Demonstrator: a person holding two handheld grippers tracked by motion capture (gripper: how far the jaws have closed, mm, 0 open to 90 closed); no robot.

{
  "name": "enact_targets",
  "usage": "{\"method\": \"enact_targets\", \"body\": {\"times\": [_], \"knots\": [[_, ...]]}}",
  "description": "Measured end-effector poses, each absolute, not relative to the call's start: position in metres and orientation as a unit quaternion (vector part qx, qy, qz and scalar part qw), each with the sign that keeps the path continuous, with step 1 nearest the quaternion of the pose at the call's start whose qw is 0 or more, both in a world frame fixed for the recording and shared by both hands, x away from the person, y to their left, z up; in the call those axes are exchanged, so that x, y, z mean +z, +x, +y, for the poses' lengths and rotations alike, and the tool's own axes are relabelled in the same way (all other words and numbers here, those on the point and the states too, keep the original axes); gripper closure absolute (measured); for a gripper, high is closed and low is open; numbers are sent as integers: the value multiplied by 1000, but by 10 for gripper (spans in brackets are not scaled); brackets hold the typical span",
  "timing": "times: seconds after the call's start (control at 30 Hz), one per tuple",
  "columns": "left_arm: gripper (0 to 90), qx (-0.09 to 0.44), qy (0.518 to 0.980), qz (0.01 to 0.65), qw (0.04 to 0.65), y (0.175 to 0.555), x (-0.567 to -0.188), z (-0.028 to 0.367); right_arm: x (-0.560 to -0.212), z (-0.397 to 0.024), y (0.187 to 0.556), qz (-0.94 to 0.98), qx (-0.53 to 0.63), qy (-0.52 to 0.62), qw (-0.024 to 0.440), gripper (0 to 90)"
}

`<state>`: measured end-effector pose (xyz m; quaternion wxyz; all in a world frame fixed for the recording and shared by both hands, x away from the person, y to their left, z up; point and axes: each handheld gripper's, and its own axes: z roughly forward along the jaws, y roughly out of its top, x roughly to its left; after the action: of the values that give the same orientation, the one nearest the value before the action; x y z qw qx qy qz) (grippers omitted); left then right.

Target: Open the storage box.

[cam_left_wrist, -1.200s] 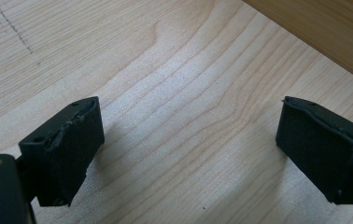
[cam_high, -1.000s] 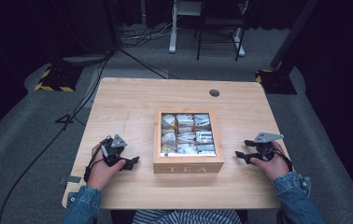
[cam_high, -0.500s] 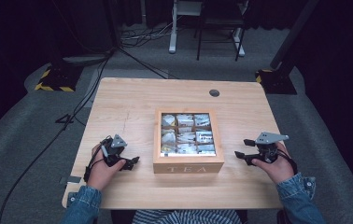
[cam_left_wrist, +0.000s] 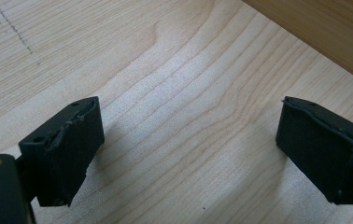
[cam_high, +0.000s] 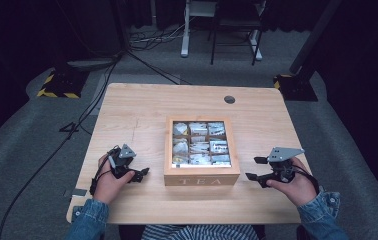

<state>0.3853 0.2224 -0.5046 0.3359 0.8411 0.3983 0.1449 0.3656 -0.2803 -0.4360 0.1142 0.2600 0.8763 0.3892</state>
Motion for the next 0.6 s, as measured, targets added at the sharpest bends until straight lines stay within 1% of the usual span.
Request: {"method": "enact_targets", "body": {"times": [0.03,0.17,0.2,0.27,0.4,0.43,0.47,0.5,0.57,0.6], "knots": [[83,145,841,398,336,385,-505,222,-435,-275,362,880,388,254,104,295],[83,145,841,398,336,385,-505,222,-435,-269,359,886,382,246,90,305],[83,145,841,398,336,385,-505,222,-435,-266,358,888,382,244,81,331],[83,145,841,398,336,385,-505,222,-435,-264,357,886,390,242,72,339],[83,145,841,398,336,385,-505,222,-437,-259,356,881,402,239,65,356],[83,145,841,398,336,385,-505,222,-438,-257,356,880,405,239,65,377],[83,145,841,398,336,385,-505,222,-438,-255,355,881,407,237,50,465],[83,144,842,397,336,385,-505,222,-438,-255,355,881,407,237,50,465],[83,145,841,398,336,385,-505,222,-439,-253,354,884,405,228,46,555],[83,145,841,398,336,385,-505,222,-439,-252,354,883,407,228,50,563]]}}
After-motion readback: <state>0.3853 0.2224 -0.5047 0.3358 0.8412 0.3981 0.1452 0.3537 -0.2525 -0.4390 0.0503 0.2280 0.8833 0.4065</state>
